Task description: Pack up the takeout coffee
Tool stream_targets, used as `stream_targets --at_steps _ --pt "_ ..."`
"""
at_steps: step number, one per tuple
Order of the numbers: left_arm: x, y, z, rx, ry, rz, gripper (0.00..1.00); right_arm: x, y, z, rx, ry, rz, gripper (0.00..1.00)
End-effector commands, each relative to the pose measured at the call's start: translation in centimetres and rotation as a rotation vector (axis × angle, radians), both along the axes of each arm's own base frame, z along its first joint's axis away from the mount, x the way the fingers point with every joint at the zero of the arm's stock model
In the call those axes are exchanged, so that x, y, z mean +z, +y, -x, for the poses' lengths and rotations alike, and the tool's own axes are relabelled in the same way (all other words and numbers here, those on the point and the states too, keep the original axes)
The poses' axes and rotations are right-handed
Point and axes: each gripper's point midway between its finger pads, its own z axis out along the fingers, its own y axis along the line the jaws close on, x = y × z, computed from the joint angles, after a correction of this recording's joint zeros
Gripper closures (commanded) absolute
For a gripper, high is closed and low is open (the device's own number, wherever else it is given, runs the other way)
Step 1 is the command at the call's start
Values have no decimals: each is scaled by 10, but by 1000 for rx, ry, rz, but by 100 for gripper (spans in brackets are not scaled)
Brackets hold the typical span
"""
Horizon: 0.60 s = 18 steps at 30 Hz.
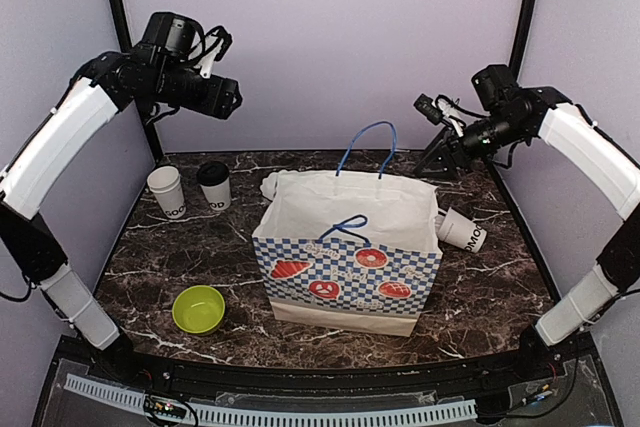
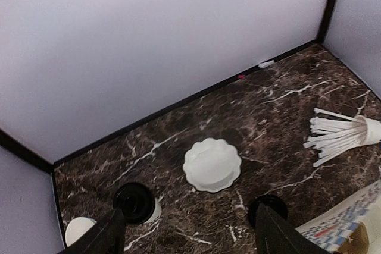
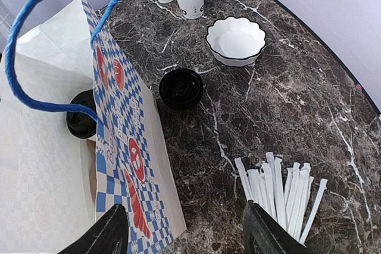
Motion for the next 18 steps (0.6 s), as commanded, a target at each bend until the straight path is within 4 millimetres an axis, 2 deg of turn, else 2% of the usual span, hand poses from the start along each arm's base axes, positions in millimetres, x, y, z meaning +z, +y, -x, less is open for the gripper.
stream_targets --at_steps 1,2,3,4,5,7,10,13,18 --pt "-98 36 -31 118 349 -52 22 17 -2 8 1 -49 -39 34" --pt "-121 47 -42 152 420 -58 22 17 -3 9 1 -54 -39 34" --pt "-123 50 -49 170 431 -51 21 18 -4 11 0 -59 -38 34" --pt "-141 59 -60 205 466 -77 17 17 -4 12 0 -60 -34 33" --pt "-141 64 -67 228 459 -83 16 15 -5 13 -2 -61 -29 33" --pt "-165 71 -85 259 500 -95 13 12 -6 14 -4 -59 -23 33" --pt "-183 88 -103 314 538 -95 12 7 -7 16 -4 -50 -21 33" --pt "-201 95 -115 329 572 -86 11 4 -8 18 -6 -46 -20 33" --pt "-213 109 -127 359 579 -85 10 2 -9 17 -14 -46 -14 33"
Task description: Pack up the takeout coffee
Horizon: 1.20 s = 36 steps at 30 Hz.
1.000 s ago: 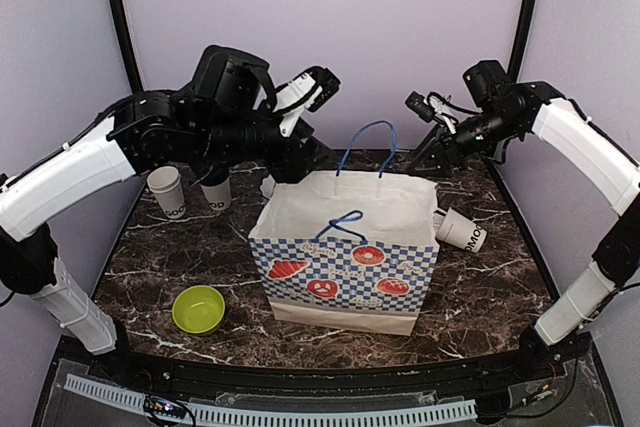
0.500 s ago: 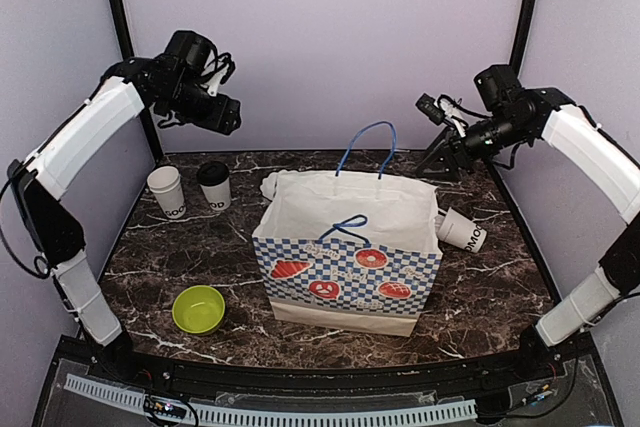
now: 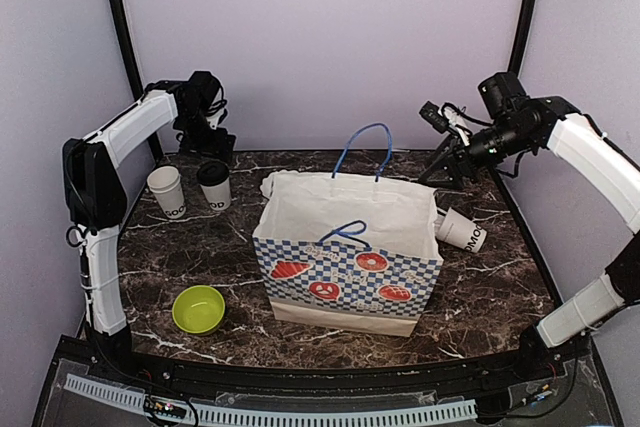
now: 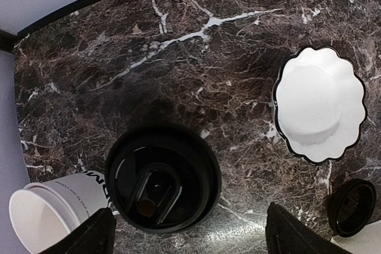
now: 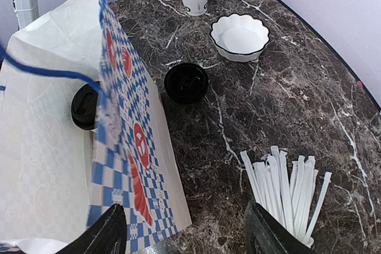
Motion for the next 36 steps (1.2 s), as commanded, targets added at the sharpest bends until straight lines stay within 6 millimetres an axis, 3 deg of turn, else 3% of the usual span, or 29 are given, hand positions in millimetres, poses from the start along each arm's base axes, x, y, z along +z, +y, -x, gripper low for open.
stream_targets --at_steps 1,4,16,28,32,36 --pt "9 12 -6 29 -16 19 10 5 -2 -2 -12 -28 -10 33" --pt "-1 18 -7 39 10 23 10 3 -1 -2 -10 -24 -10 33" --pt "-29 11 -9 23 71 66 14 -1 -1 -1 -10 -19 -8 33" --pt "-38 21 -7 51 91 12 20 -1 -1 -2 -10 -13 -10 33" --pt "-28 20 -3 50 90 17 18 -2 0 -2 -7 -9 -11 33" --pt "-4 16 -2 30 24 53 18 -3 0 -2 -6 -5 -10 33"
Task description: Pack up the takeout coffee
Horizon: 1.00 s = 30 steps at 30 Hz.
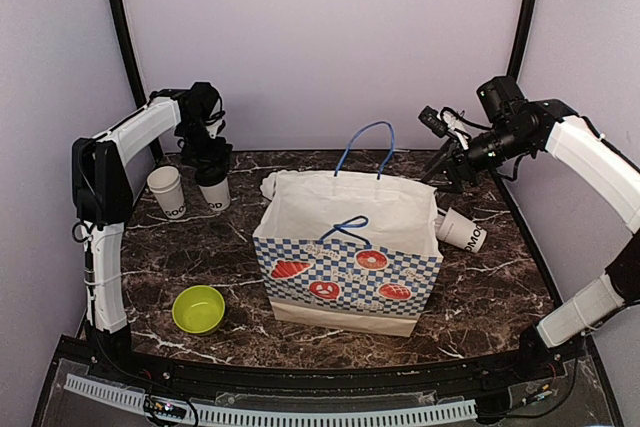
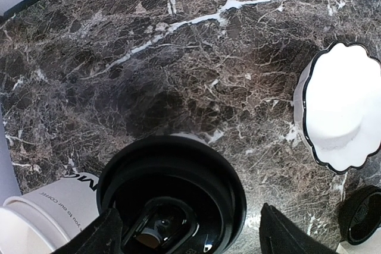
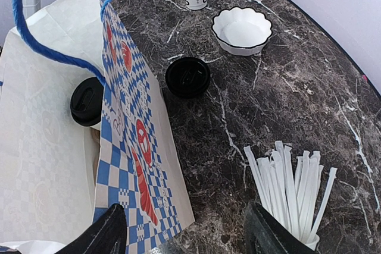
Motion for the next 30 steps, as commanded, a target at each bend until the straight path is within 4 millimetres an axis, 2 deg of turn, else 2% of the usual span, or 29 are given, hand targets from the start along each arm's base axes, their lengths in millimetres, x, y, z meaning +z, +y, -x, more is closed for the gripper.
stream_targets --at_steps 1,4,8,18,30 --pt "39 -2 8 -10 -74 38 18 7 0 -4 -6 -28 -18 33" --pt "44 1 8 -5 -93 25 17 6 1 -4 -7 -25 -20 33" --pt "29 6 6 11 -67 -2 14 7 1 -5 -4 -24 -19 33" --pt "10 10 5 18 -32 -28 13 6 0 -4 -9 -27 -12 33" --pt "-8 9 2 15 -2 -35 16 6 -1 -3 -13 -26 -8 33"
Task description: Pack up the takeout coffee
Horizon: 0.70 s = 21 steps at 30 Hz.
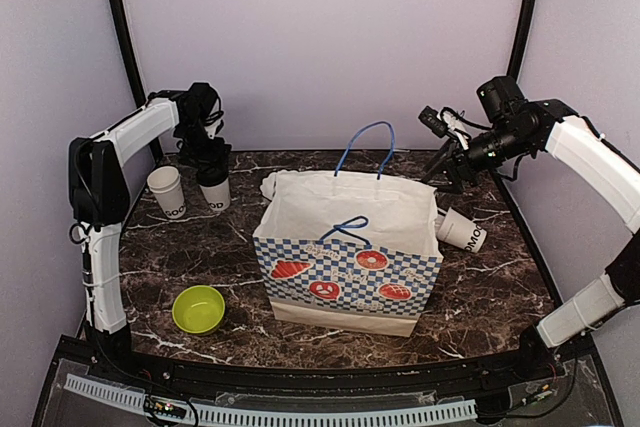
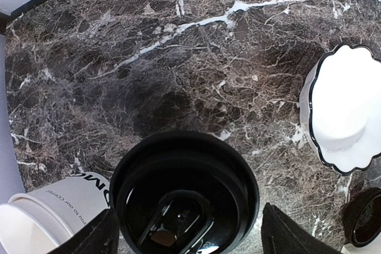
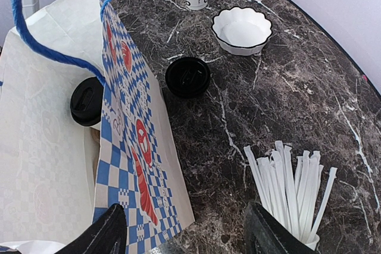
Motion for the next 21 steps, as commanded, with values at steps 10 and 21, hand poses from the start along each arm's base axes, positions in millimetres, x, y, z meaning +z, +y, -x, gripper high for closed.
stream_targets --at_steps 10,21 --pt "-15 3 6 4 52 -11 31 6 -1 -3 -12 -27 -8 33" --pt "100 -36 68 -139 -126 -20 35 39 -1 -6 -12 -71 -19 31"
